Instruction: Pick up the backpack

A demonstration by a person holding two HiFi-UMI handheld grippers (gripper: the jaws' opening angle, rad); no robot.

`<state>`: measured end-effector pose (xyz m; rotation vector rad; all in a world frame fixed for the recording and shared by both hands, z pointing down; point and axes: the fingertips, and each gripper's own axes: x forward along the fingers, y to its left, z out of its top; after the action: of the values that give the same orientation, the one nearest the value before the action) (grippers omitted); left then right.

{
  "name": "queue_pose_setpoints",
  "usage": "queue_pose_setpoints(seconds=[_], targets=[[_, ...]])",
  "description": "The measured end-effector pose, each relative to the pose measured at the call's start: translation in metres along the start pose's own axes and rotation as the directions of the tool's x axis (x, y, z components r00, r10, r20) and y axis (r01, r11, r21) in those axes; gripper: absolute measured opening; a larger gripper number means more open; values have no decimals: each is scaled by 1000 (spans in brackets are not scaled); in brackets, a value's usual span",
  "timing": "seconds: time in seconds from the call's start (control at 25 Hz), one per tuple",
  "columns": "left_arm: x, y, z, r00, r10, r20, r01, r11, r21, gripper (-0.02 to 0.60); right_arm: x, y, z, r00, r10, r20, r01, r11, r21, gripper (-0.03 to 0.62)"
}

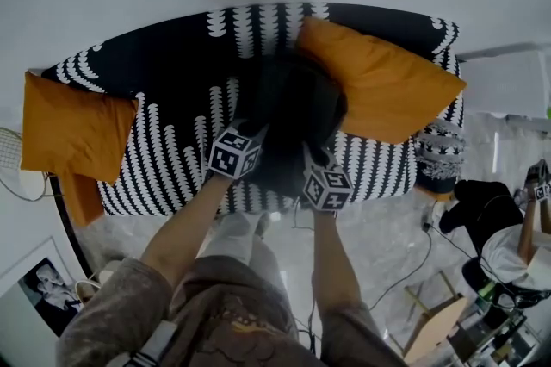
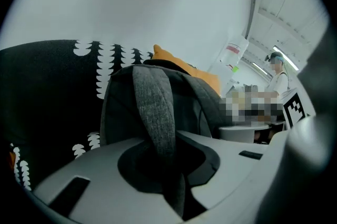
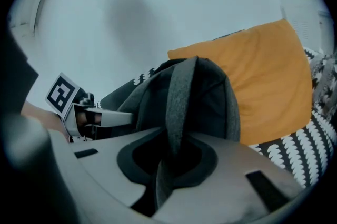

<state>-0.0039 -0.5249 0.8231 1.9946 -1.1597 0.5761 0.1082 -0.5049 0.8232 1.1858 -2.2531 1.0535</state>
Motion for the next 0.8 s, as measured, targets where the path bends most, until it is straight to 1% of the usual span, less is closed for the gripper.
queue_pose_setpoints(seconds=[0.16, 0.32, 0.44, 0.64, 0.8], targets=[[-19, -18, 18, 998, -17, 56, 14, 998, 58, 38, -18, 18, 12, 998, 45, 34, -44, 999, -8, 32], [-52, -37, 44, 989, -37, 143, 22, 994, 108, 37, -49, 50, 45, 988, 103, 111, -96, 993, -69, 31], [-81, -55, 65, 979, -56, 196, 30, 990, 135, 37, -76, 71, 72, 975, 144, 169, -128, 987, -101, 31], [-124, -81, 92, 964, -77, 255, 33, 985, 171, 34, -117, 98, 104, 952, 186, 242, -159, 979, -128, 29], [-162, -108, 116, 941, -108, 320, 46, 980, 194, 32, -154, 121, 129, 923, 224, 312, -185, 971, -152, 28]])
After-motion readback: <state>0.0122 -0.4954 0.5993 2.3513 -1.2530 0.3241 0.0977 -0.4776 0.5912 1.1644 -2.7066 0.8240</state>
